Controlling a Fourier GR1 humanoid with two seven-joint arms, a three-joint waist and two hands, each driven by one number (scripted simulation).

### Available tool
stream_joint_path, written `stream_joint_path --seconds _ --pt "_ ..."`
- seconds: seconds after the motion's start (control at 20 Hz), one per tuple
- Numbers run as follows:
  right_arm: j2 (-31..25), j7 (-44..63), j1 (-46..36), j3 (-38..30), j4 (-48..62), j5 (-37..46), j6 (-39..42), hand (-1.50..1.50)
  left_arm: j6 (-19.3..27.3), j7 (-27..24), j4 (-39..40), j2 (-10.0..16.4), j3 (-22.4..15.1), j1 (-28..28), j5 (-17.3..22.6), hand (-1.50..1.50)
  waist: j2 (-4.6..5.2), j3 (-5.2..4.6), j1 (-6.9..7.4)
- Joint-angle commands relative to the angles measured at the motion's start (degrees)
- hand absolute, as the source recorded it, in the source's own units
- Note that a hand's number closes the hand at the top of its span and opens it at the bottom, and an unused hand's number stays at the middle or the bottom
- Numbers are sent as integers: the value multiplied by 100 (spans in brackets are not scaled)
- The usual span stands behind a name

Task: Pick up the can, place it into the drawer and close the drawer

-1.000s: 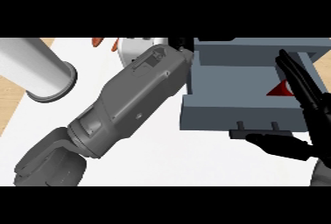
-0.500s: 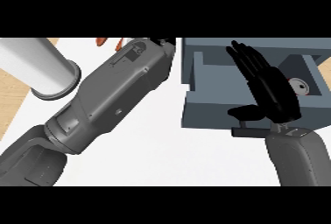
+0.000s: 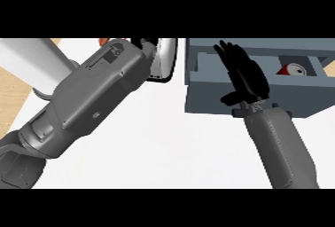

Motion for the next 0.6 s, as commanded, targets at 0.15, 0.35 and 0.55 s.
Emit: stream_joint_path --seconds 0.15,0.35,0.55 --pt "-67 -190 -782 -347 1938 406 -1270 -150 -68 379 -524 581 68 290 -211 -150 30 4 -16" --pt "-66 -258 -1136 -493 2756 525 -1801 -150 -230 439 -829 739 95 508 -262 -150 58 5 27" --pt "-1 -278 -1338 -641 3264 577 -2379 -150 43 816 -1340 899 118 529 -276 -150 34 7 90"
